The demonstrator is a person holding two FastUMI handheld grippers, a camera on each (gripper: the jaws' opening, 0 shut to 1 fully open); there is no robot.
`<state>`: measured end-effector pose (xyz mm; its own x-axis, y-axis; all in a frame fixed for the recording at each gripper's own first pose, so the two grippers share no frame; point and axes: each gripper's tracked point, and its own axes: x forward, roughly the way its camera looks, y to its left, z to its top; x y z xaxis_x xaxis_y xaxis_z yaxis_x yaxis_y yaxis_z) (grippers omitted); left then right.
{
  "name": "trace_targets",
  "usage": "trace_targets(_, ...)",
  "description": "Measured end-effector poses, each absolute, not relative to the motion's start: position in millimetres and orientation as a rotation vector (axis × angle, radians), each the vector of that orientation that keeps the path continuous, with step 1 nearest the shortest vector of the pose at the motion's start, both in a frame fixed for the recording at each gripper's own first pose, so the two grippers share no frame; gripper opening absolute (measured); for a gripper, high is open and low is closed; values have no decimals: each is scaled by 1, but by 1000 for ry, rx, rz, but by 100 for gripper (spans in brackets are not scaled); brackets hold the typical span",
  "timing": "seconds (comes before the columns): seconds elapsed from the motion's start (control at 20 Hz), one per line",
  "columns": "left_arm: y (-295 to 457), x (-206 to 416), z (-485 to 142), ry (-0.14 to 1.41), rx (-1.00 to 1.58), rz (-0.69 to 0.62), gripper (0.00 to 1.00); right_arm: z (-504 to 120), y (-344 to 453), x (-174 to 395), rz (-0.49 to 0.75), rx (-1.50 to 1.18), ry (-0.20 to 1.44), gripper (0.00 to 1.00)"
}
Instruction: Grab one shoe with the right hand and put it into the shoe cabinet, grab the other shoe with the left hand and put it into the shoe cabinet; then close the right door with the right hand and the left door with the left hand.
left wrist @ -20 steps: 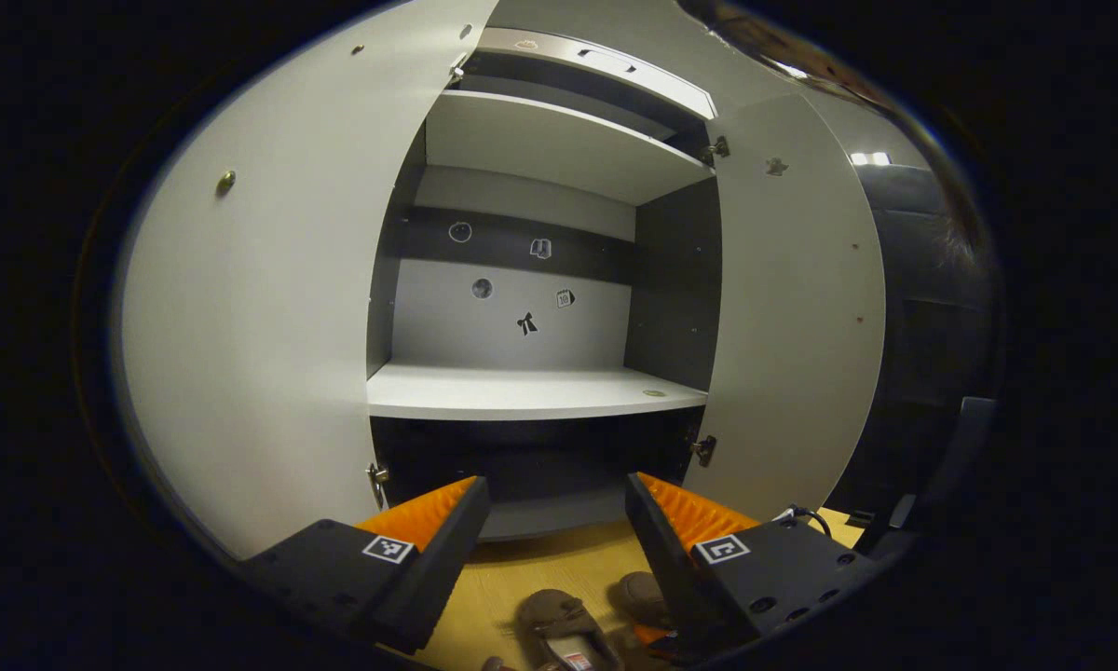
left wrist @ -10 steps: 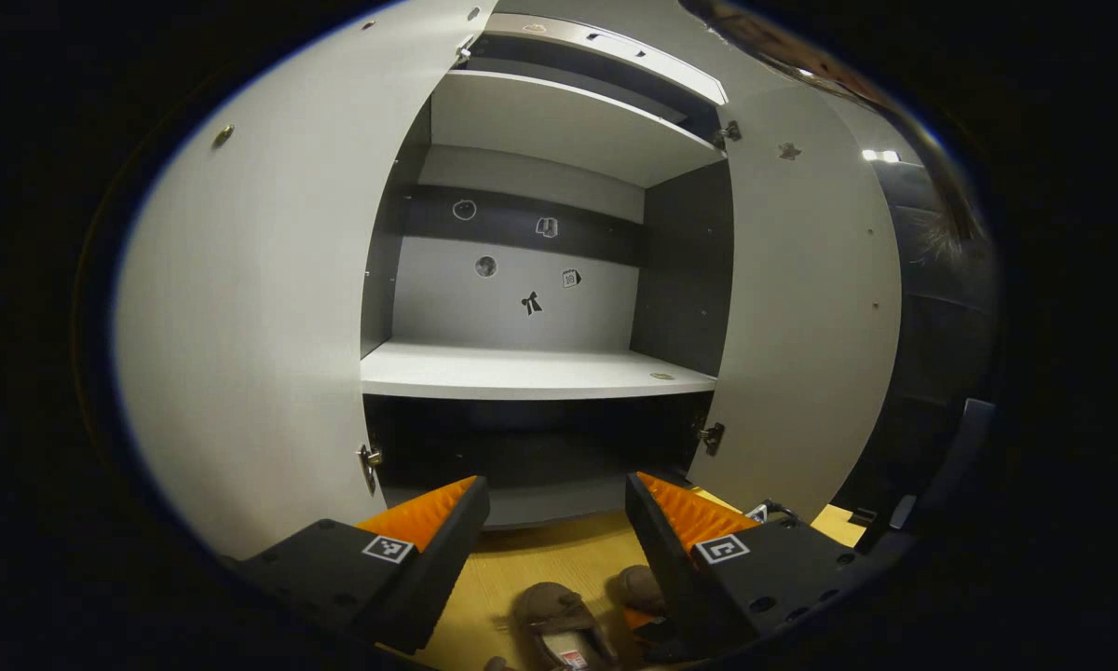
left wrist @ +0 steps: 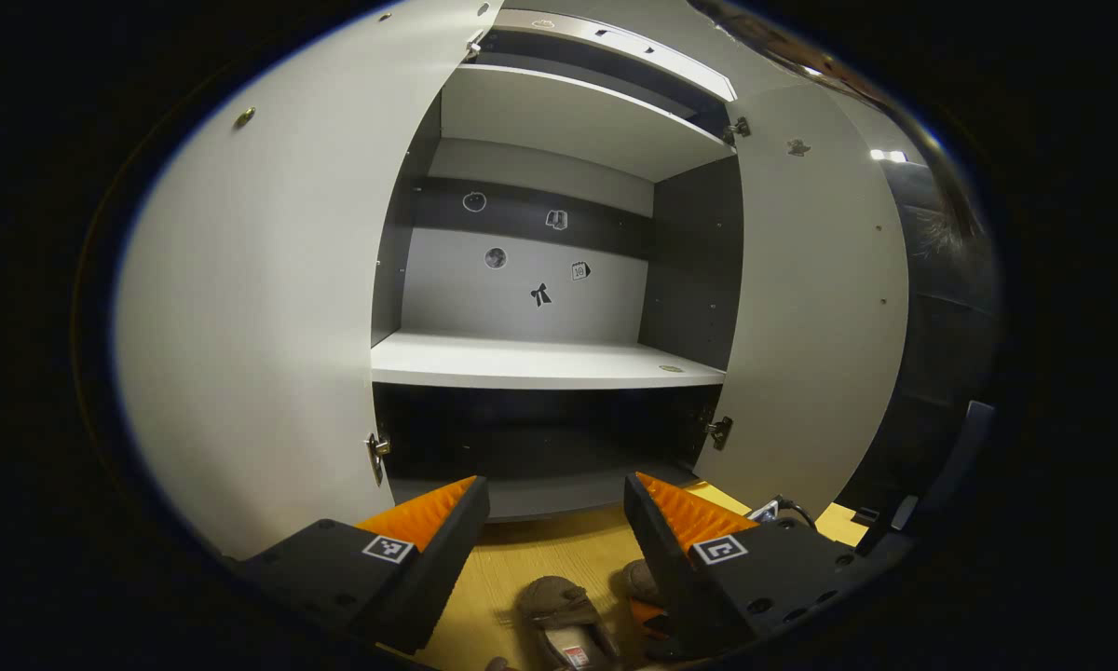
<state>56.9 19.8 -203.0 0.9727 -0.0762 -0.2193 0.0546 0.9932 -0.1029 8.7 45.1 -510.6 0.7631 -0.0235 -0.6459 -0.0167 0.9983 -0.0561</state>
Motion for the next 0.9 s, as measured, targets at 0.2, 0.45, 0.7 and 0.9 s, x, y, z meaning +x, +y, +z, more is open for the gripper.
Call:
trace_targets(0.2,23,52,-202,224,-94,-56,93,-511,45,9,9,-12,701,10)
trace_targets(0.45,20,47,-200,223,-125,-53,93,-510,44,9,-11,42,667,11)
trace_targets(0.7,19,40,-187,206,-97,-56,93,-501,45,10,37,-7,701,10)
trace_targets(0.9,18,31,-172,187,-91,-53,93,-468,43,16,59,65,692,10)
